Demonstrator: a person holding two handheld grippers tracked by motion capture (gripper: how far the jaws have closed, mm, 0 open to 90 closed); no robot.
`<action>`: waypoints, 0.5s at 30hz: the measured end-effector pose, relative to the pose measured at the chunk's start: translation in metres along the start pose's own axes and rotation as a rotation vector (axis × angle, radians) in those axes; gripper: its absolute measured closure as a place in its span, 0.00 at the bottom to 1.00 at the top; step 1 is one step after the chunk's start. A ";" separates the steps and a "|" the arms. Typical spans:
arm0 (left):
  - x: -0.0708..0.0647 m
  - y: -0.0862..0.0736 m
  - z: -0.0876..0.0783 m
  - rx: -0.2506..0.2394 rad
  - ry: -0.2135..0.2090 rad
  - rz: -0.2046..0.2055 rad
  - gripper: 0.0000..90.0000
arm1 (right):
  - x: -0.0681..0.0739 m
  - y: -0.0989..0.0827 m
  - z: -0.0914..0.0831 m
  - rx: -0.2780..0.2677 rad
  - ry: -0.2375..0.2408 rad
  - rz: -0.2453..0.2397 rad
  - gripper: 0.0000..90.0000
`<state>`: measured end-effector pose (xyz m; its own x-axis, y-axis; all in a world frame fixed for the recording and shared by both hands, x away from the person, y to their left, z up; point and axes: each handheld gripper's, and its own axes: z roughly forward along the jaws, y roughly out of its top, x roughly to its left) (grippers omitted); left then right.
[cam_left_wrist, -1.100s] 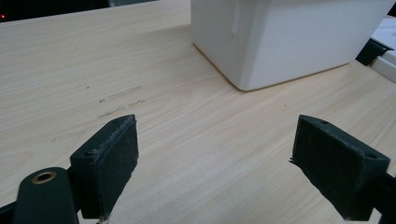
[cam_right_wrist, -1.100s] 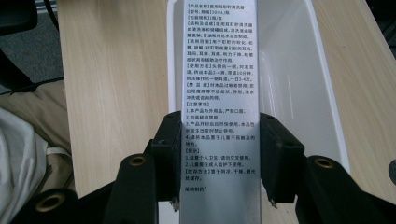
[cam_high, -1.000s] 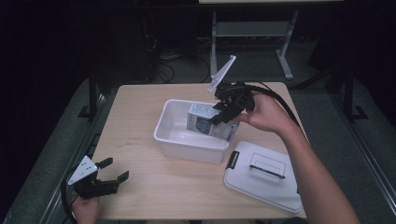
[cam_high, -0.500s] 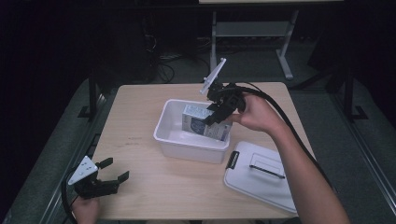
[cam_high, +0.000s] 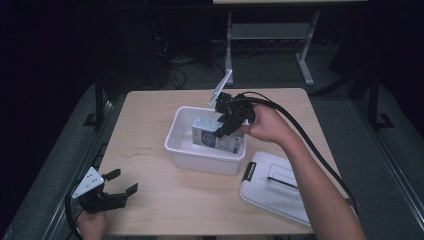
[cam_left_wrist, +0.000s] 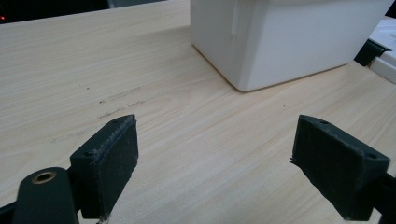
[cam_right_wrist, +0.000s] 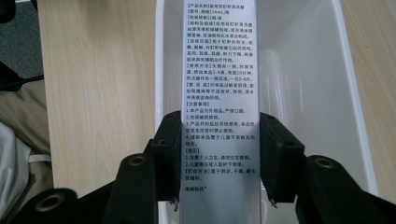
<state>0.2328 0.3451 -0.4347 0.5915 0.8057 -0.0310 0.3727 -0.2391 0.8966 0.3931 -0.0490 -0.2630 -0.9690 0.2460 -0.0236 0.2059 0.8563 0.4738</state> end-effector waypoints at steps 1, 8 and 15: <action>0.000 0.000 0.000 0.000 0.000 0.000 0.15 | 0.000 0.000 0.002 0.000 0.002 0.001 0.61; 0.000 0.000 -0.001 0.002 0.000 0.002 0.15 | -0.001 0.000 0.012 0.010 0.009 0.002 0.61; 0.000 0.000 -0.001 0.002 -0.001 0.003 0.15 | -0.001 -0.001 0.019 0.032 0.004 -0.004 0.61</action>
<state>0.2322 0.3452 -0.4344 0.5930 0.8047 -0.0291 0.3730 -0.2425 0.8956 0.3965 -0.0412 -0.2804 -0.9703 0.2408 -0.0222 0.2061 0.8715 0.4450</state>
